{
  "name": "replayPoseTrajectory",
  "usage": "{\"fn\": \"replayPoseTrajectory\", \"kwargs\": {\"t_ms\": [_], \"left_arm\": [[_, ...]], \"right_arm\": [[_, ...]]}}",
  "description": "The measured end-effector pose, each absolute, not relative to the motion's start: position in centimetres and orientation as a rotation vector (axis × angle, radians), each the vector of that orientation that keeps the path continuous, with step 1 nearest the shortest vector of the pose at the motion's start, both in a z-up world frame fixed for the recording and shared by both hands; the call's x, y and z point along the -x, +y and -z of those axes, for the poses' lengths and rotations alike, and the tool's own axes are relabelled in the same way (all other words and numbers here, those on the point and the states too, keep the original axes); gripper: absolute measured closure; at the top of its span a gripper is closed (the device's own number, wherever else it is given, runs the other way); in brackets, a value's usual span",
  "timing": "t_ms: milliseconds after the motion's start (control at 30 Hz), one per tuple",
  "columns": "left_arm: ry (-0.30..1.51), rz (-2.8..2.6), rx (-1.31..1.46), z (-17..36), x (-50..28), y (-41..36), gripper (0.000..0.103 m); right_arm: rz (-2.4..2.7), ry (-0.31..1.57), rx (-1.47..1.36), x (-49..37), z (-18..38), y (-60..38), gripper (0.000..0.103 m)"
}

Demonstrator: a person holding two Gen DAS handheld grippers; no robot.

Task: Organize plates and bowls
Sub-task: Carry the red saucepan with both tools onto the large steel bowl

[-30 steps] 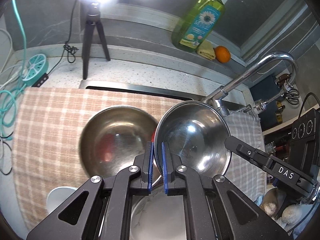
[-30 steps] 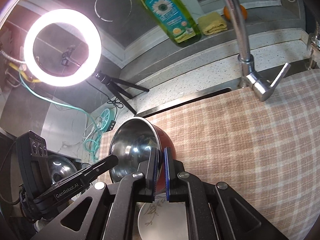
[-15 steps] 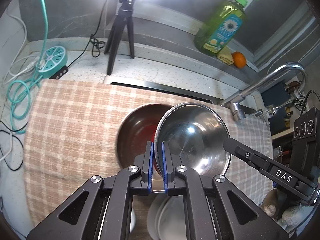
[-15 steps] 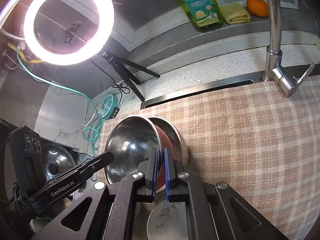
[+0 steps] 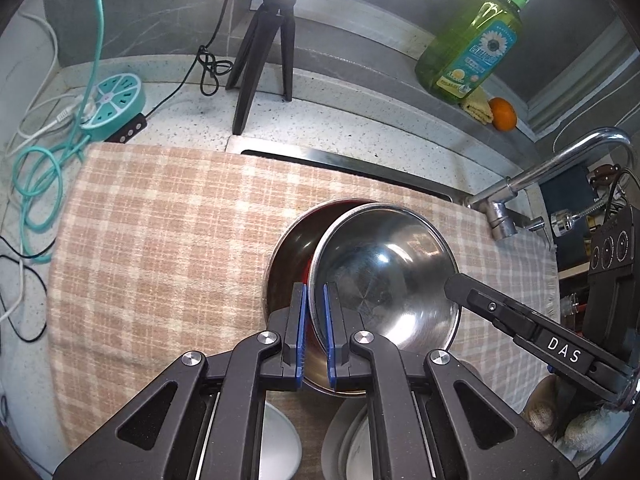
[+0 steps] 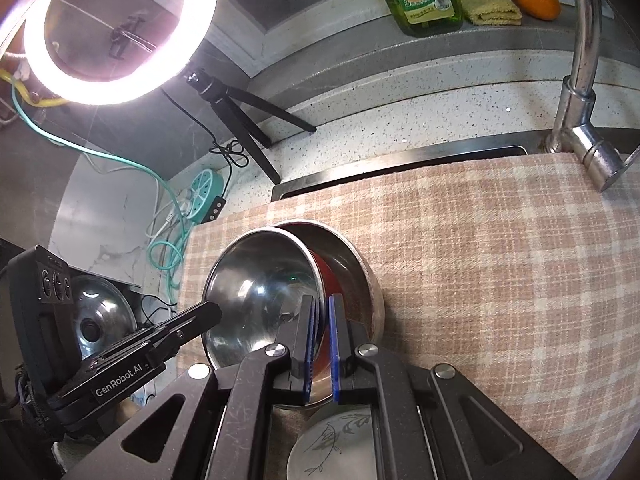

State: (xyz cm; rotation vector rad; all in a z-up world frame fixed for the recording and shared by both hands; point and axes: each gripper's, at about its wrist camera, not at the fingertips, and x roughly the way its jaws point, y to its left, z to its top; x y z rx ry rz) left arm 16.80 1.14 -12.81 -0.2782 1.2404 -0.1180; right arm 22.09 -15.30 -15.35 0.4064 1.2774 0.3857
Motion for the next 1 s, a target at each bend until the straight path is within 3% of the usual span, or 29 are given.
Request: {"fn": "replayPoseTrajectory", "kwargs": {"t_ms": [1000], "left_arm": [[1.295, 0.122, 0.234, 15.7, -18.1, 1.1, 0.097]], "right_arm": [[-0.361, 1.347, -0.304, -23.2, 17.9, -13.6, 0.096]]}}
